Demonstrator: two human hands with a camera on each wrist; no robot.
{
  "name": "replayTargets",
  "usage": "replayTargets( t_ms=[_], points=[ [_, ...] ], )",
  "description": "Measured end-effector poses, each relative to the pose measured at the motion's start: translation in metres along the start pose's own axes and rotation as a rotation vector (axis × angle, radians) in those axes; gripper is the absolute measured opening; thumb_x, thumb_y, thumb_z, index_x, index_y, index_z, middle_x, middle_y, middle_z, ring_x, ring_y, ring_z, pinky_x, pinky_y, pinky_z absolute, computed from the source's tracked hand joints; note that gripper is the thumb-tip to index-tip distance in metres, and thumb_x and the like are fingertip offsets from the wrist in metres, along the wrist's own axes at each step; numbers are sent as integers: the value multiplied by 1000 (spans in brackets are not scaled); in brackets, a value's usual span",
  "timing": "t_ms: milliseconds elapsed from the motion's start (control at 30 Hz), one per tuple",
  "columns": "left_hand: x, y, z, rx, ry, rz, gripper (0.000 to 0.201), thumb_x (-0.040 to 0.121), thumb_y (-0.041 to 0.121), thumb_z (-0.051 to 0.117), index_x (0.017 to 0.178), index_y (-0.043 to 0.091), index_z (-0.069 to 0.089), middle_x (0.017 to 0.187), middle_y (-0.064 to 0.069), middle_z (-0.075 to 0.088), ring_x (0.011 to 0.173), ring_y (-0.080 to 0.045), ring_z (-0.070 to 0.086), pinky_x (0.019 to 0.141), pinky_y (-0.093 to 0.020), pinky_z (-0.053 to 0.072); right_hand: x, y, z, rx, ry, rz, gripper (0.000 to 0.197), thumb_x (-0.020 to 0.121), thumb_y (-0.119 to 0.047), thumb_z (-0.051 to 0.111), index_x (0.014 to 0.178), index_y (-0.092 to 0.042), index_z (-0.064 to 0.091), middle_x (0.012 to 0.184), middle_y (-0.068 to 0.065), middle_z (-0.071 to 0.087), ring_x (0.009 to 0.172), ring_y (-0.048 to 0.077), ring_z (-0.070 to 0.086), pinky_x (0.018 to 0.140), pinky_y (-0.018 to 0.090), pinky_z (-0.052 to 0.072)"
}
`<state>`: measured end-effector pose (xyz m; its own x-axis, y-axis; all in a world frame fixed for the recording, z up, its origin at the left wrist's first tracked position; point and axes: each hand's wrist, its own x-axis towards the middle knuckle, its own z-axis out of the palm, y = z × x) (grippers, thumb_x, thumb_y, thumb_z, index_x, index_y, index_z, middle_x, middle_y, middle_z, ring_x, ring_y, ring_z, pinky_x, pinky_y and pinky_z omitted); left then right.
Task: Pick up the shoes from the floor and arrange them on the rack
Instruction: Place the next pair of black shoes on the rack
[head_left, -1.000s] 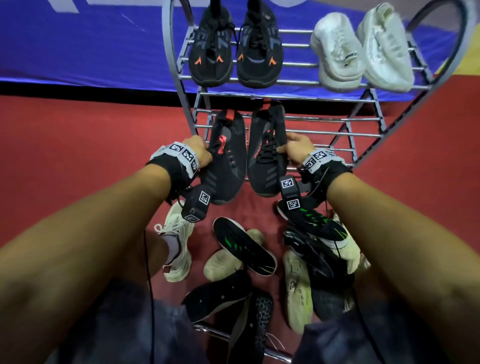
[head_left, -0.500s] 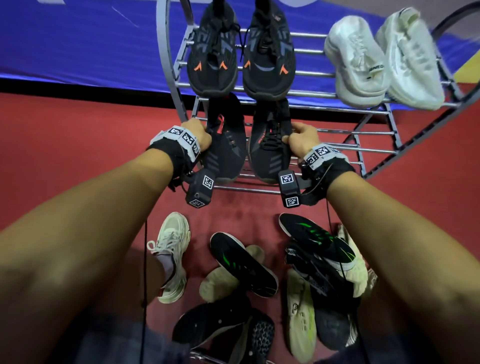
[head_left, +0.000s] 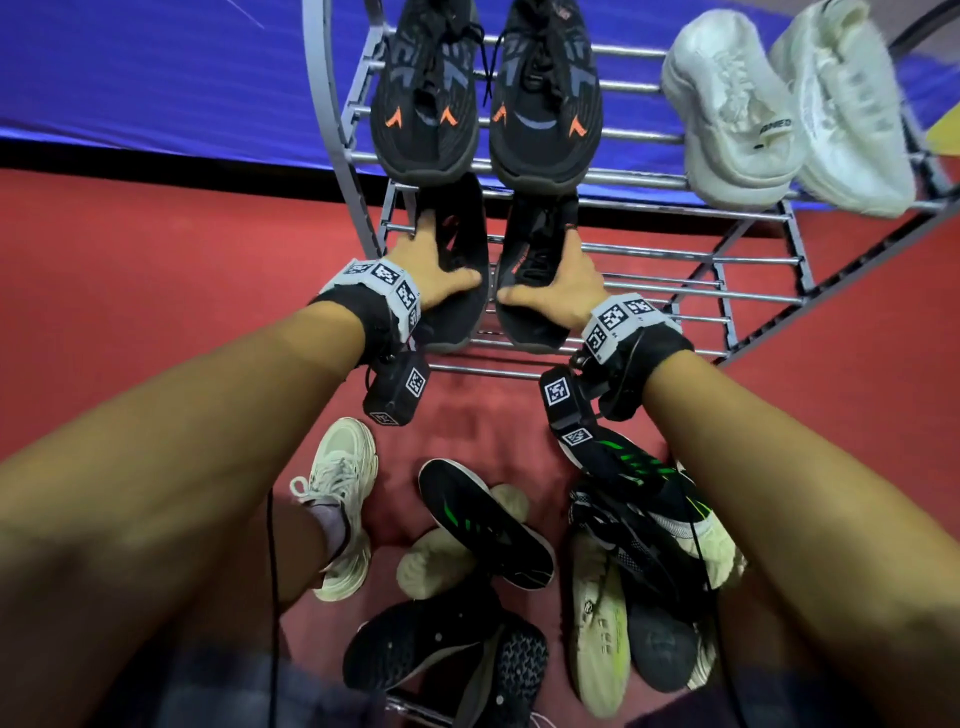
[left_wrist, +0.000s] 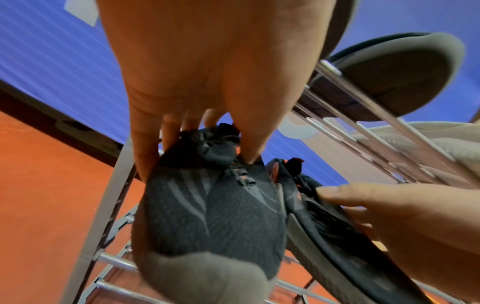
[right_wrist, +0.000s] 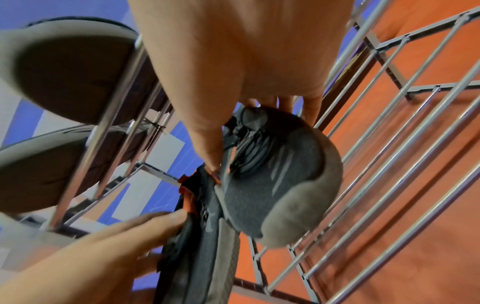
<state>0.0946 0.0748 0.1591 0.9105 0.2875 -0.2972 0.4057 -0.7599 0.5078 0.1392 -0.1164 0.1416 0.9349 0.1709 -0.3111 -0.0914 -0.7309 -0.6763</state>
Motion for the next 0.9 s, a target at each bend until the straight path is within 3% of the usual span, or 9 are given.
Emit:
replayTargets(
  t_ms=[100, 233, 333, 500, 667, 767, 833, 900],
  points=[
    [-15, 0, 8, 72, -92, -15, 130, 55, 66, 81, 151, 41, -5, 152, -21, 20, 132, -46, 38, 106, -54, 40, -12, 4, 9, -157, -2, 19, 138, 48, -60, 84, 153, -27, 0, 155, 18, 18, 143, 35, 21, 116, 48, 28],
    [-23, 3, 21, 175, -72, -74, 137, 54, 58, 86, 151, 40, -9, 144, -21, 23, 130, -45, 37, 104, -56, 39, -16, 6, 18, -185, 21, 34, 136, 54, -51, 87, 153, -30, -4, 156, 16, 10, 146, 34, 12, 117, 48, 24],
    [-23, 9, 26, 202, -41, -109, 134, 57, 51, 86, 151, 39, -10, 142, -21, 25, 127, -44, 38, 102, -54, 41, -17, 2, 19, -167, 35, 39, 131, 56, -47, 86, 153, -30, -1, 154, 16, 13, 144, 34, 12, 117, 46, 25],
    [-18, 14, 24, 62, 6, -124, 123, 56, 41, 86, 149, 41, 5, 137, -19, 31, 118, -45, 48, 92, -54, 50, -17, 0, 24, -19, 138, 2, 119, 58, -40, 83, 152, -30, 12, 146, 15, 28, 137, 34, 24, 113, 45, 31],
    [-8, 14, 11, 43, 67, -130, 120, 54, 46, 83, 148, 39, 10, 135, -21, 39, 120, -45, 47, 96, -55, 47, -8, -8, 22, 53, 188, -45, 111, 60, -44, 80, 150, -21, 19, 143, 16, 34, 135, 35, 28, 113, 44, 30],
    [1, 15, 1, 121, 93, -146, 112, 59, 46, 80, 149, 31, 14, 134, -23, 42, 125, -45, 42, 101, -51, 43, 2, -15, 22, 39, 215, -21, 106, 59, -42, 78, 148, -22, 25, 134, 14, 40, 130, 35, 35, 110, 43, 34],
    [5, 17, 0, 151, 87, -147, 100, 64, 45, 79, 146, 21, 26, 134, -23, 42, 126, -42, 40, 101, -45, 42, 8, -16, 24, 15, 235, -18, 105, 57, -43, 79, 146, -25, 28, 131, 13, 43, 127, 35, 38, 109, 44, 34],
    [9, 16, 4, 144, 88, -152, 101, 63, 44, 80, 146, 21, 26, 135, -21, 40, 125, -41, 41, 100, -46, 44, 12, -15, 27, -6, 232, -25, 104, 56, -43, 79, 146, -27, 29, 131, 12, 43, 128, 34, 39, 110, 44, 34]
  ],
)
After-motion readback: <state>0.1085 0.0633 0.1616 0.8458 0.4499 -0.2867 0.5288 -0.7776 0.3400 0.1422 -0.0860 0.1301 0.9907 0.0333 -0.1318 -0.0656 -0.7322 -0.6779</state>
